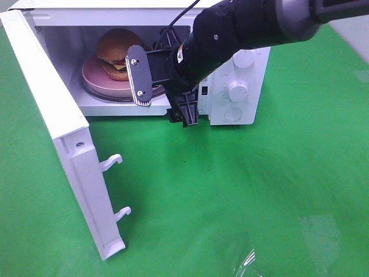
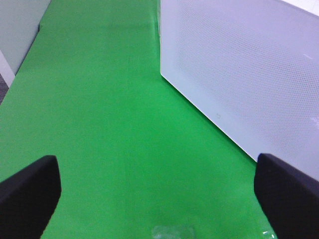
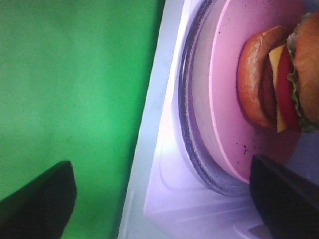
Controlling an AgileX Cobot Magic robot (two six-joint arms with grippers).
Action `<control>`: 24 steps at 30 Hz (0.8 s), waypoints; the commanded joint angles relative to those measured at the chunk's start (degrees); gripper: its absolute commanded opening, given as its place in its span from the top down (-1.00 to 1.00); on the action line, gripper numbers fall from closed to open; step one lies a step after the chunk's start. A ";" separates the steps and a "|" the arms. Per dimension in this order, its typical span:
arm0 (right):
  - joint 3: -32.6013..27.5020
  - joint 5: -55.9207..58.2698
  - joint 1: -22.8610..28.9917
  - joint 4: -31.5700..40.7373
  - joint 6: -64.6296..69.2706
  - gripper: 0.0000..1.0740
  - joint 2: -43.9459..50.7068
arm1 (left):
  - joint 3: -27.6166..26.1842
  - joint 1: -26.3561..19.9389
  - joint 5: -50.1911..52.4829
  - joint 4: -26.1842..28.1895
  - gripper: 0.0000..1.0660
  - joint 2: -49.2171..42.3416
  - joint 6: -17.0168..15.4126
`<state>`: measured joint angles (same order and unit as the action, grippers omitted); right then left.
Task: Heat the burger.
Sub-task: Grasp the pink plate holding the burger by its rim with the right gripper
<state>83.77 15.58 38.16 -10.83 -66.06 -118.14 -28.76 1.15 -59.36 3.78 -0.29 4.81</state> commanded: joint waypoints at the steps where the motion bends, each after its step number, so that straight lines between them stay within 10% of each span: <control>1: 4.76 -0.52 0.00 -0.29 1.78 -0.71 -3.78 | 0.23 -0.17 -0.06 -0.11 -0.94 -1.15 -0.23; 24: 25.21 2.75 -0.23 0.40 2.18 -0.68 -20.91 | 0.23 -0.17 -0.06 -0.11 -0.94 -1.15 -0.23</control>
<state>108.46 17.82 38.16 -10.54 -64.57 -139.00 -28.76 1.15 -59.36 3.78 -0.29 4.81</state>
